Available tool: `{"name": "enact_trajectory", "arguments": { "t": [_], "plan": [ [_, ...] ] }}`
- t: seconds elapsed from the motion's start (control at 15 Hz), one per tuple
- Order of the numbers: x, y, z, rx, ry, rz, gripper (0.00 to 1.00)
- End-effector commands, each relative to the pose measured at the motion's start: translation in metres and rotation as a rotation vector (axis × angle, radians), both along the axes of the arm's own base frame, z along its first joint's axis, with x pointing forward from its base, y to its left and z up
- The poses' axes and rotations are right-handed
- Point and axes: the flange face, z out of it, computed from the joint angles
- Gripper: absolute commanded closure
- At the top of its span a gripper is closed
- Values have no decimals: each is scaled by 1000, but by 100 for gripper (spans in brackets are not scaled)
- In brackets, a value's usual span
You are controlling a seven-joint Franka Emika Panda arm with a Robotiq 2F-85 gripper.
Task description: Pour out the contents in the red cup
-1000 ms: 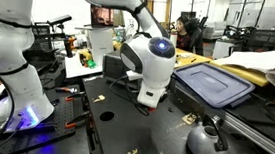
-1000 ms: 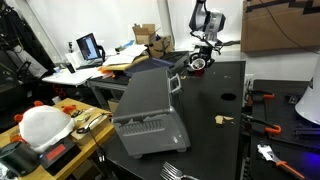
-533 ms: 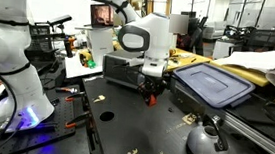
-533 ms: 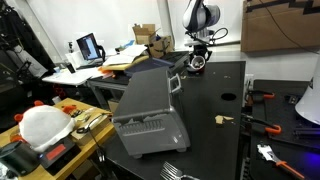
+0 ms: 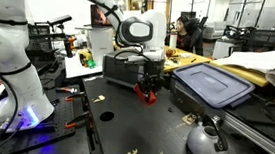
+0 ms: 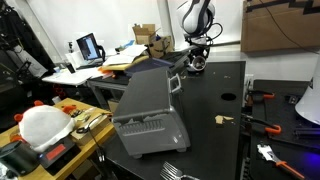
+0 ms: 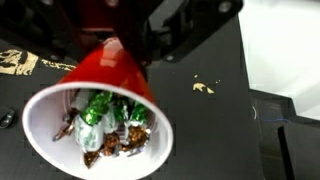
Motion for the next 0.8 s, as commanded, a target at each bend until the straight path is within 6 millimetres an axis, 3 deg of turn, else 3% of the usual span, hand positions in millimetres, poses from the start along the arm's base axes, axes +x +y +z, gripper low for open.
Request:
{"name": "enact_trajectory", "arguments": {
  "t": [0.0,0.73],
  "plan": [
    [-8,21,18,-101,44,10,92],
    [-17,64,38,-461,240,61,92]
  ]
}}
